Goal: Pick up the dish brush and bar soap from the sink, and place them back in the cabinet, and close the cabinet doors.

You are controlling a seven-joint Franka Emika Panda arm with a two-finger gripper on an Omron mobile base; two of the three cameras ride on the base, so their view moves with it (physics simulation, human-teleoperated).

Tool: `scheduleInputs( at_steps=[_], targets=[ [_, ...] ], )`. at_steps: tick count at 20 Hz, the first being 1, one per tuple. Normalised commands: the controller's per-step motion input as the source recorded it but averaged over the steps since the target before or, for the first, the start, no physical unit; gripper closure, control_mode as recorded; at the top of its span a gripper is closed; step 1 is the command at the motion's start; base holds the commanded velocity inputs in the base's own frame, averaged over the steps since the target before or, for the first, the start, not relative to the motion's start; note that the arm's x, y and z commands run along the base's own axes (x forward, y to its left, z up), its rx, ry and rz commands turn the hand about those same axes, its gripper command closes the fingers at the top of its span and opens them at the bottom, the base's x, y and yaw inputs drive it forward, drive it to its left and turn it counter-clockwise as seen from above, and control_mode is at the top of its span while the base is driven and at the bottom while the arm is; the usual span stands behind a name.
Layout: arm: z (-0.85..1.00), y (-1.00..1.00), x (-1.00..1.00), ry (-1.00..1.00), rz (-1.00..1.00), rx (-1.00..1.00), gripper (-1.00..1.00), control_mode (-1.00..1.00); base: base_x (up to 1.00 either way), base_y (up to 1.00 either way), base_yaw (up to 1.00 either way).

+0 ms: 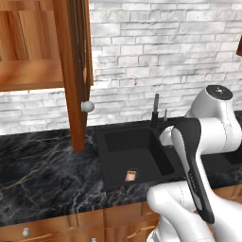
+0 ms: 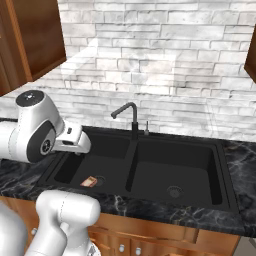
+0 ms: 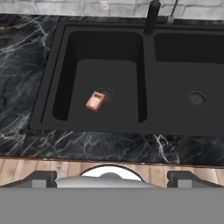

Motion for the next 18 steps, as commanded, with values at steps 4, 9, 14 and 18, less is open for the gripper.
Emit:
scheduleInputs(
  at_steps=[4, 9, 14, 18],
  targets=[
    [-0.22, 0.18, 0.17, 0.0, 0.0, 0.0, -1.0, -1.0, 0.0, 0.0, 0.0],
    [-0.18, 0.21, 0.18, 0.0, 0.0, 0.0, -1.0, -1.0, 0.0, 0.0, 0.0],
    [-0.09, 0.18, 0.28, 0.02, -0.02, 0.0, -1.0, -1.0, 0.0, 0.0, 0.0],
    [-0.01, 0.06, 0.31, 0.03, -0.05, 0.01, -1.0, -1.0, 0.0, 0.0, 0.0]
  ],
)
